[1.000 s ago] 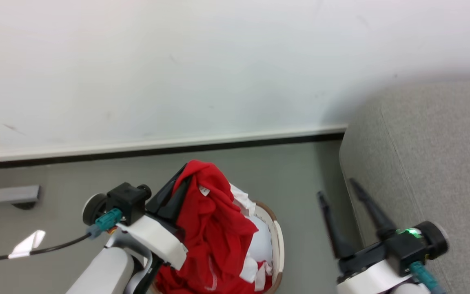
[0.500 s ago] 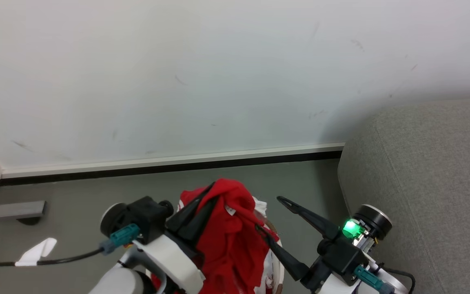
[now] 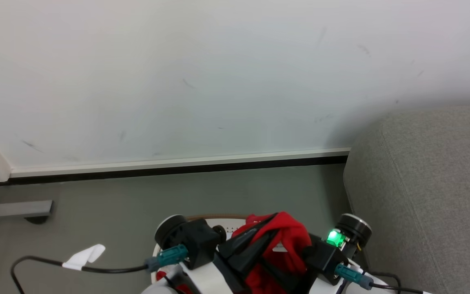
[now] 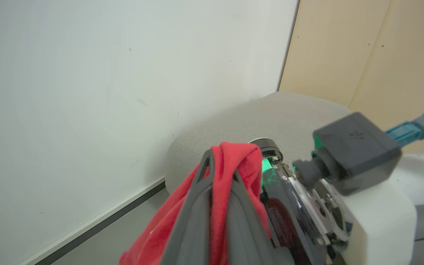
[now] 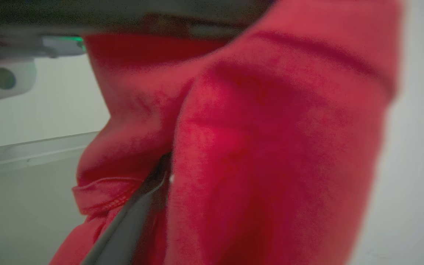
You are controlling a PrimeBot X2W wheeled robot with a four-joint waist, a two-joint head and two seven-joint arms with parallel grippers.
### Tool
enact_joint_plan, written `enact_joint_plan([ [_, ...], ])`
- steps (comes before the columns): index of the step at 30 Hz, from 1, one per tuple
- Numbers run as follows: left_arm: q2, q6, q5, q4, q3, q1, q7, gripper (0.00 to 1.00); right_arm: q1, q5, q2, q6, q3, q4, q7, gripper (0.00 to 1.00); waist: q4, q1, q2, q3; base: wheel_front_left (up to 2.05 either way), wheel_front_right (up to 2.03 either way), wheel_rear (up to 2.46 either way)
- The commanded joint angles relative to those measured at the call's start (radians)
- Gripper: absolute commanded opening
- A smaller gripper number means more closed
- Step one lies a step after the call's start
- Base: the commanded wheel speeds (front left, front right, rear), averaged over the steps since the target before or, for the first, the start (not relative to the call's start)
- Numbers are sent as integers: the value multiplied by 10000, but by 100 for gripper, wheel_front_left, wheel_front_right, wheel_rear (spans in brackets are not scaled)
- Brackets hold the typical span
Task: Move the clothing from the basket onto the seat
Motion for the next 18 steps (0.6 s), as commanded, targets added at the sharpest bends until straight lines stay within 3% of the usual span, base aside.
enact_joint_plan([
  [1, 49, 3, -91, -49, -6, -100, 10, 0, -101, 246, 9, -21, 113, 111, 11, 20, 29, 0, -1, -19, 0, 0, 0],
  [2, 69, -13, -110, -41, -28, -116, 5, 0, -178, 468, 9, -21, 242, 173, 9, 0, 44, 0, -1, -28, 0, 0, 0],
  [6, 144, 110, 48, 160, 57, -95, -225, 0, -261, 1157, -44, -21, 159, 134, 9, 0, 51, 0, -1, -39, 0, 0, 0],
  [7, 157, 172, 145, 192, 117, -87, -373, 20, -238, 1268, -92, -21, 67, 115, 10, 0, 46, 0, -1, -39, 0, 0, 0],
  [8, 212, 236, 279, 257, 159, -102, -524, 51, -196, 1348, -140, -21, -33, 118, 10, 0, 34, 0, -1, -39, 0, 0, 0],
  [9, 197, 280, 255, 312, 209, -58, -673, 96, -158, 1382, -182, -23, -150, 108, 10, 0, 13, 0, -1, -43, 0, 0, 0],
  [10, 171, 314, 225, 386, 240, 21, -802, 100, -115, 1417, -236, -21, -289, 90, 10, 0, -14, 0, -1, -41, 0, 0, 0],
  [18, 143, 320, 295, 1154, 228, 201, -1441, 100, 24, 1253, -674, -21, -1580, -192, 8, 0, -558, 0, -1, 149, 0, 0, 0],
])
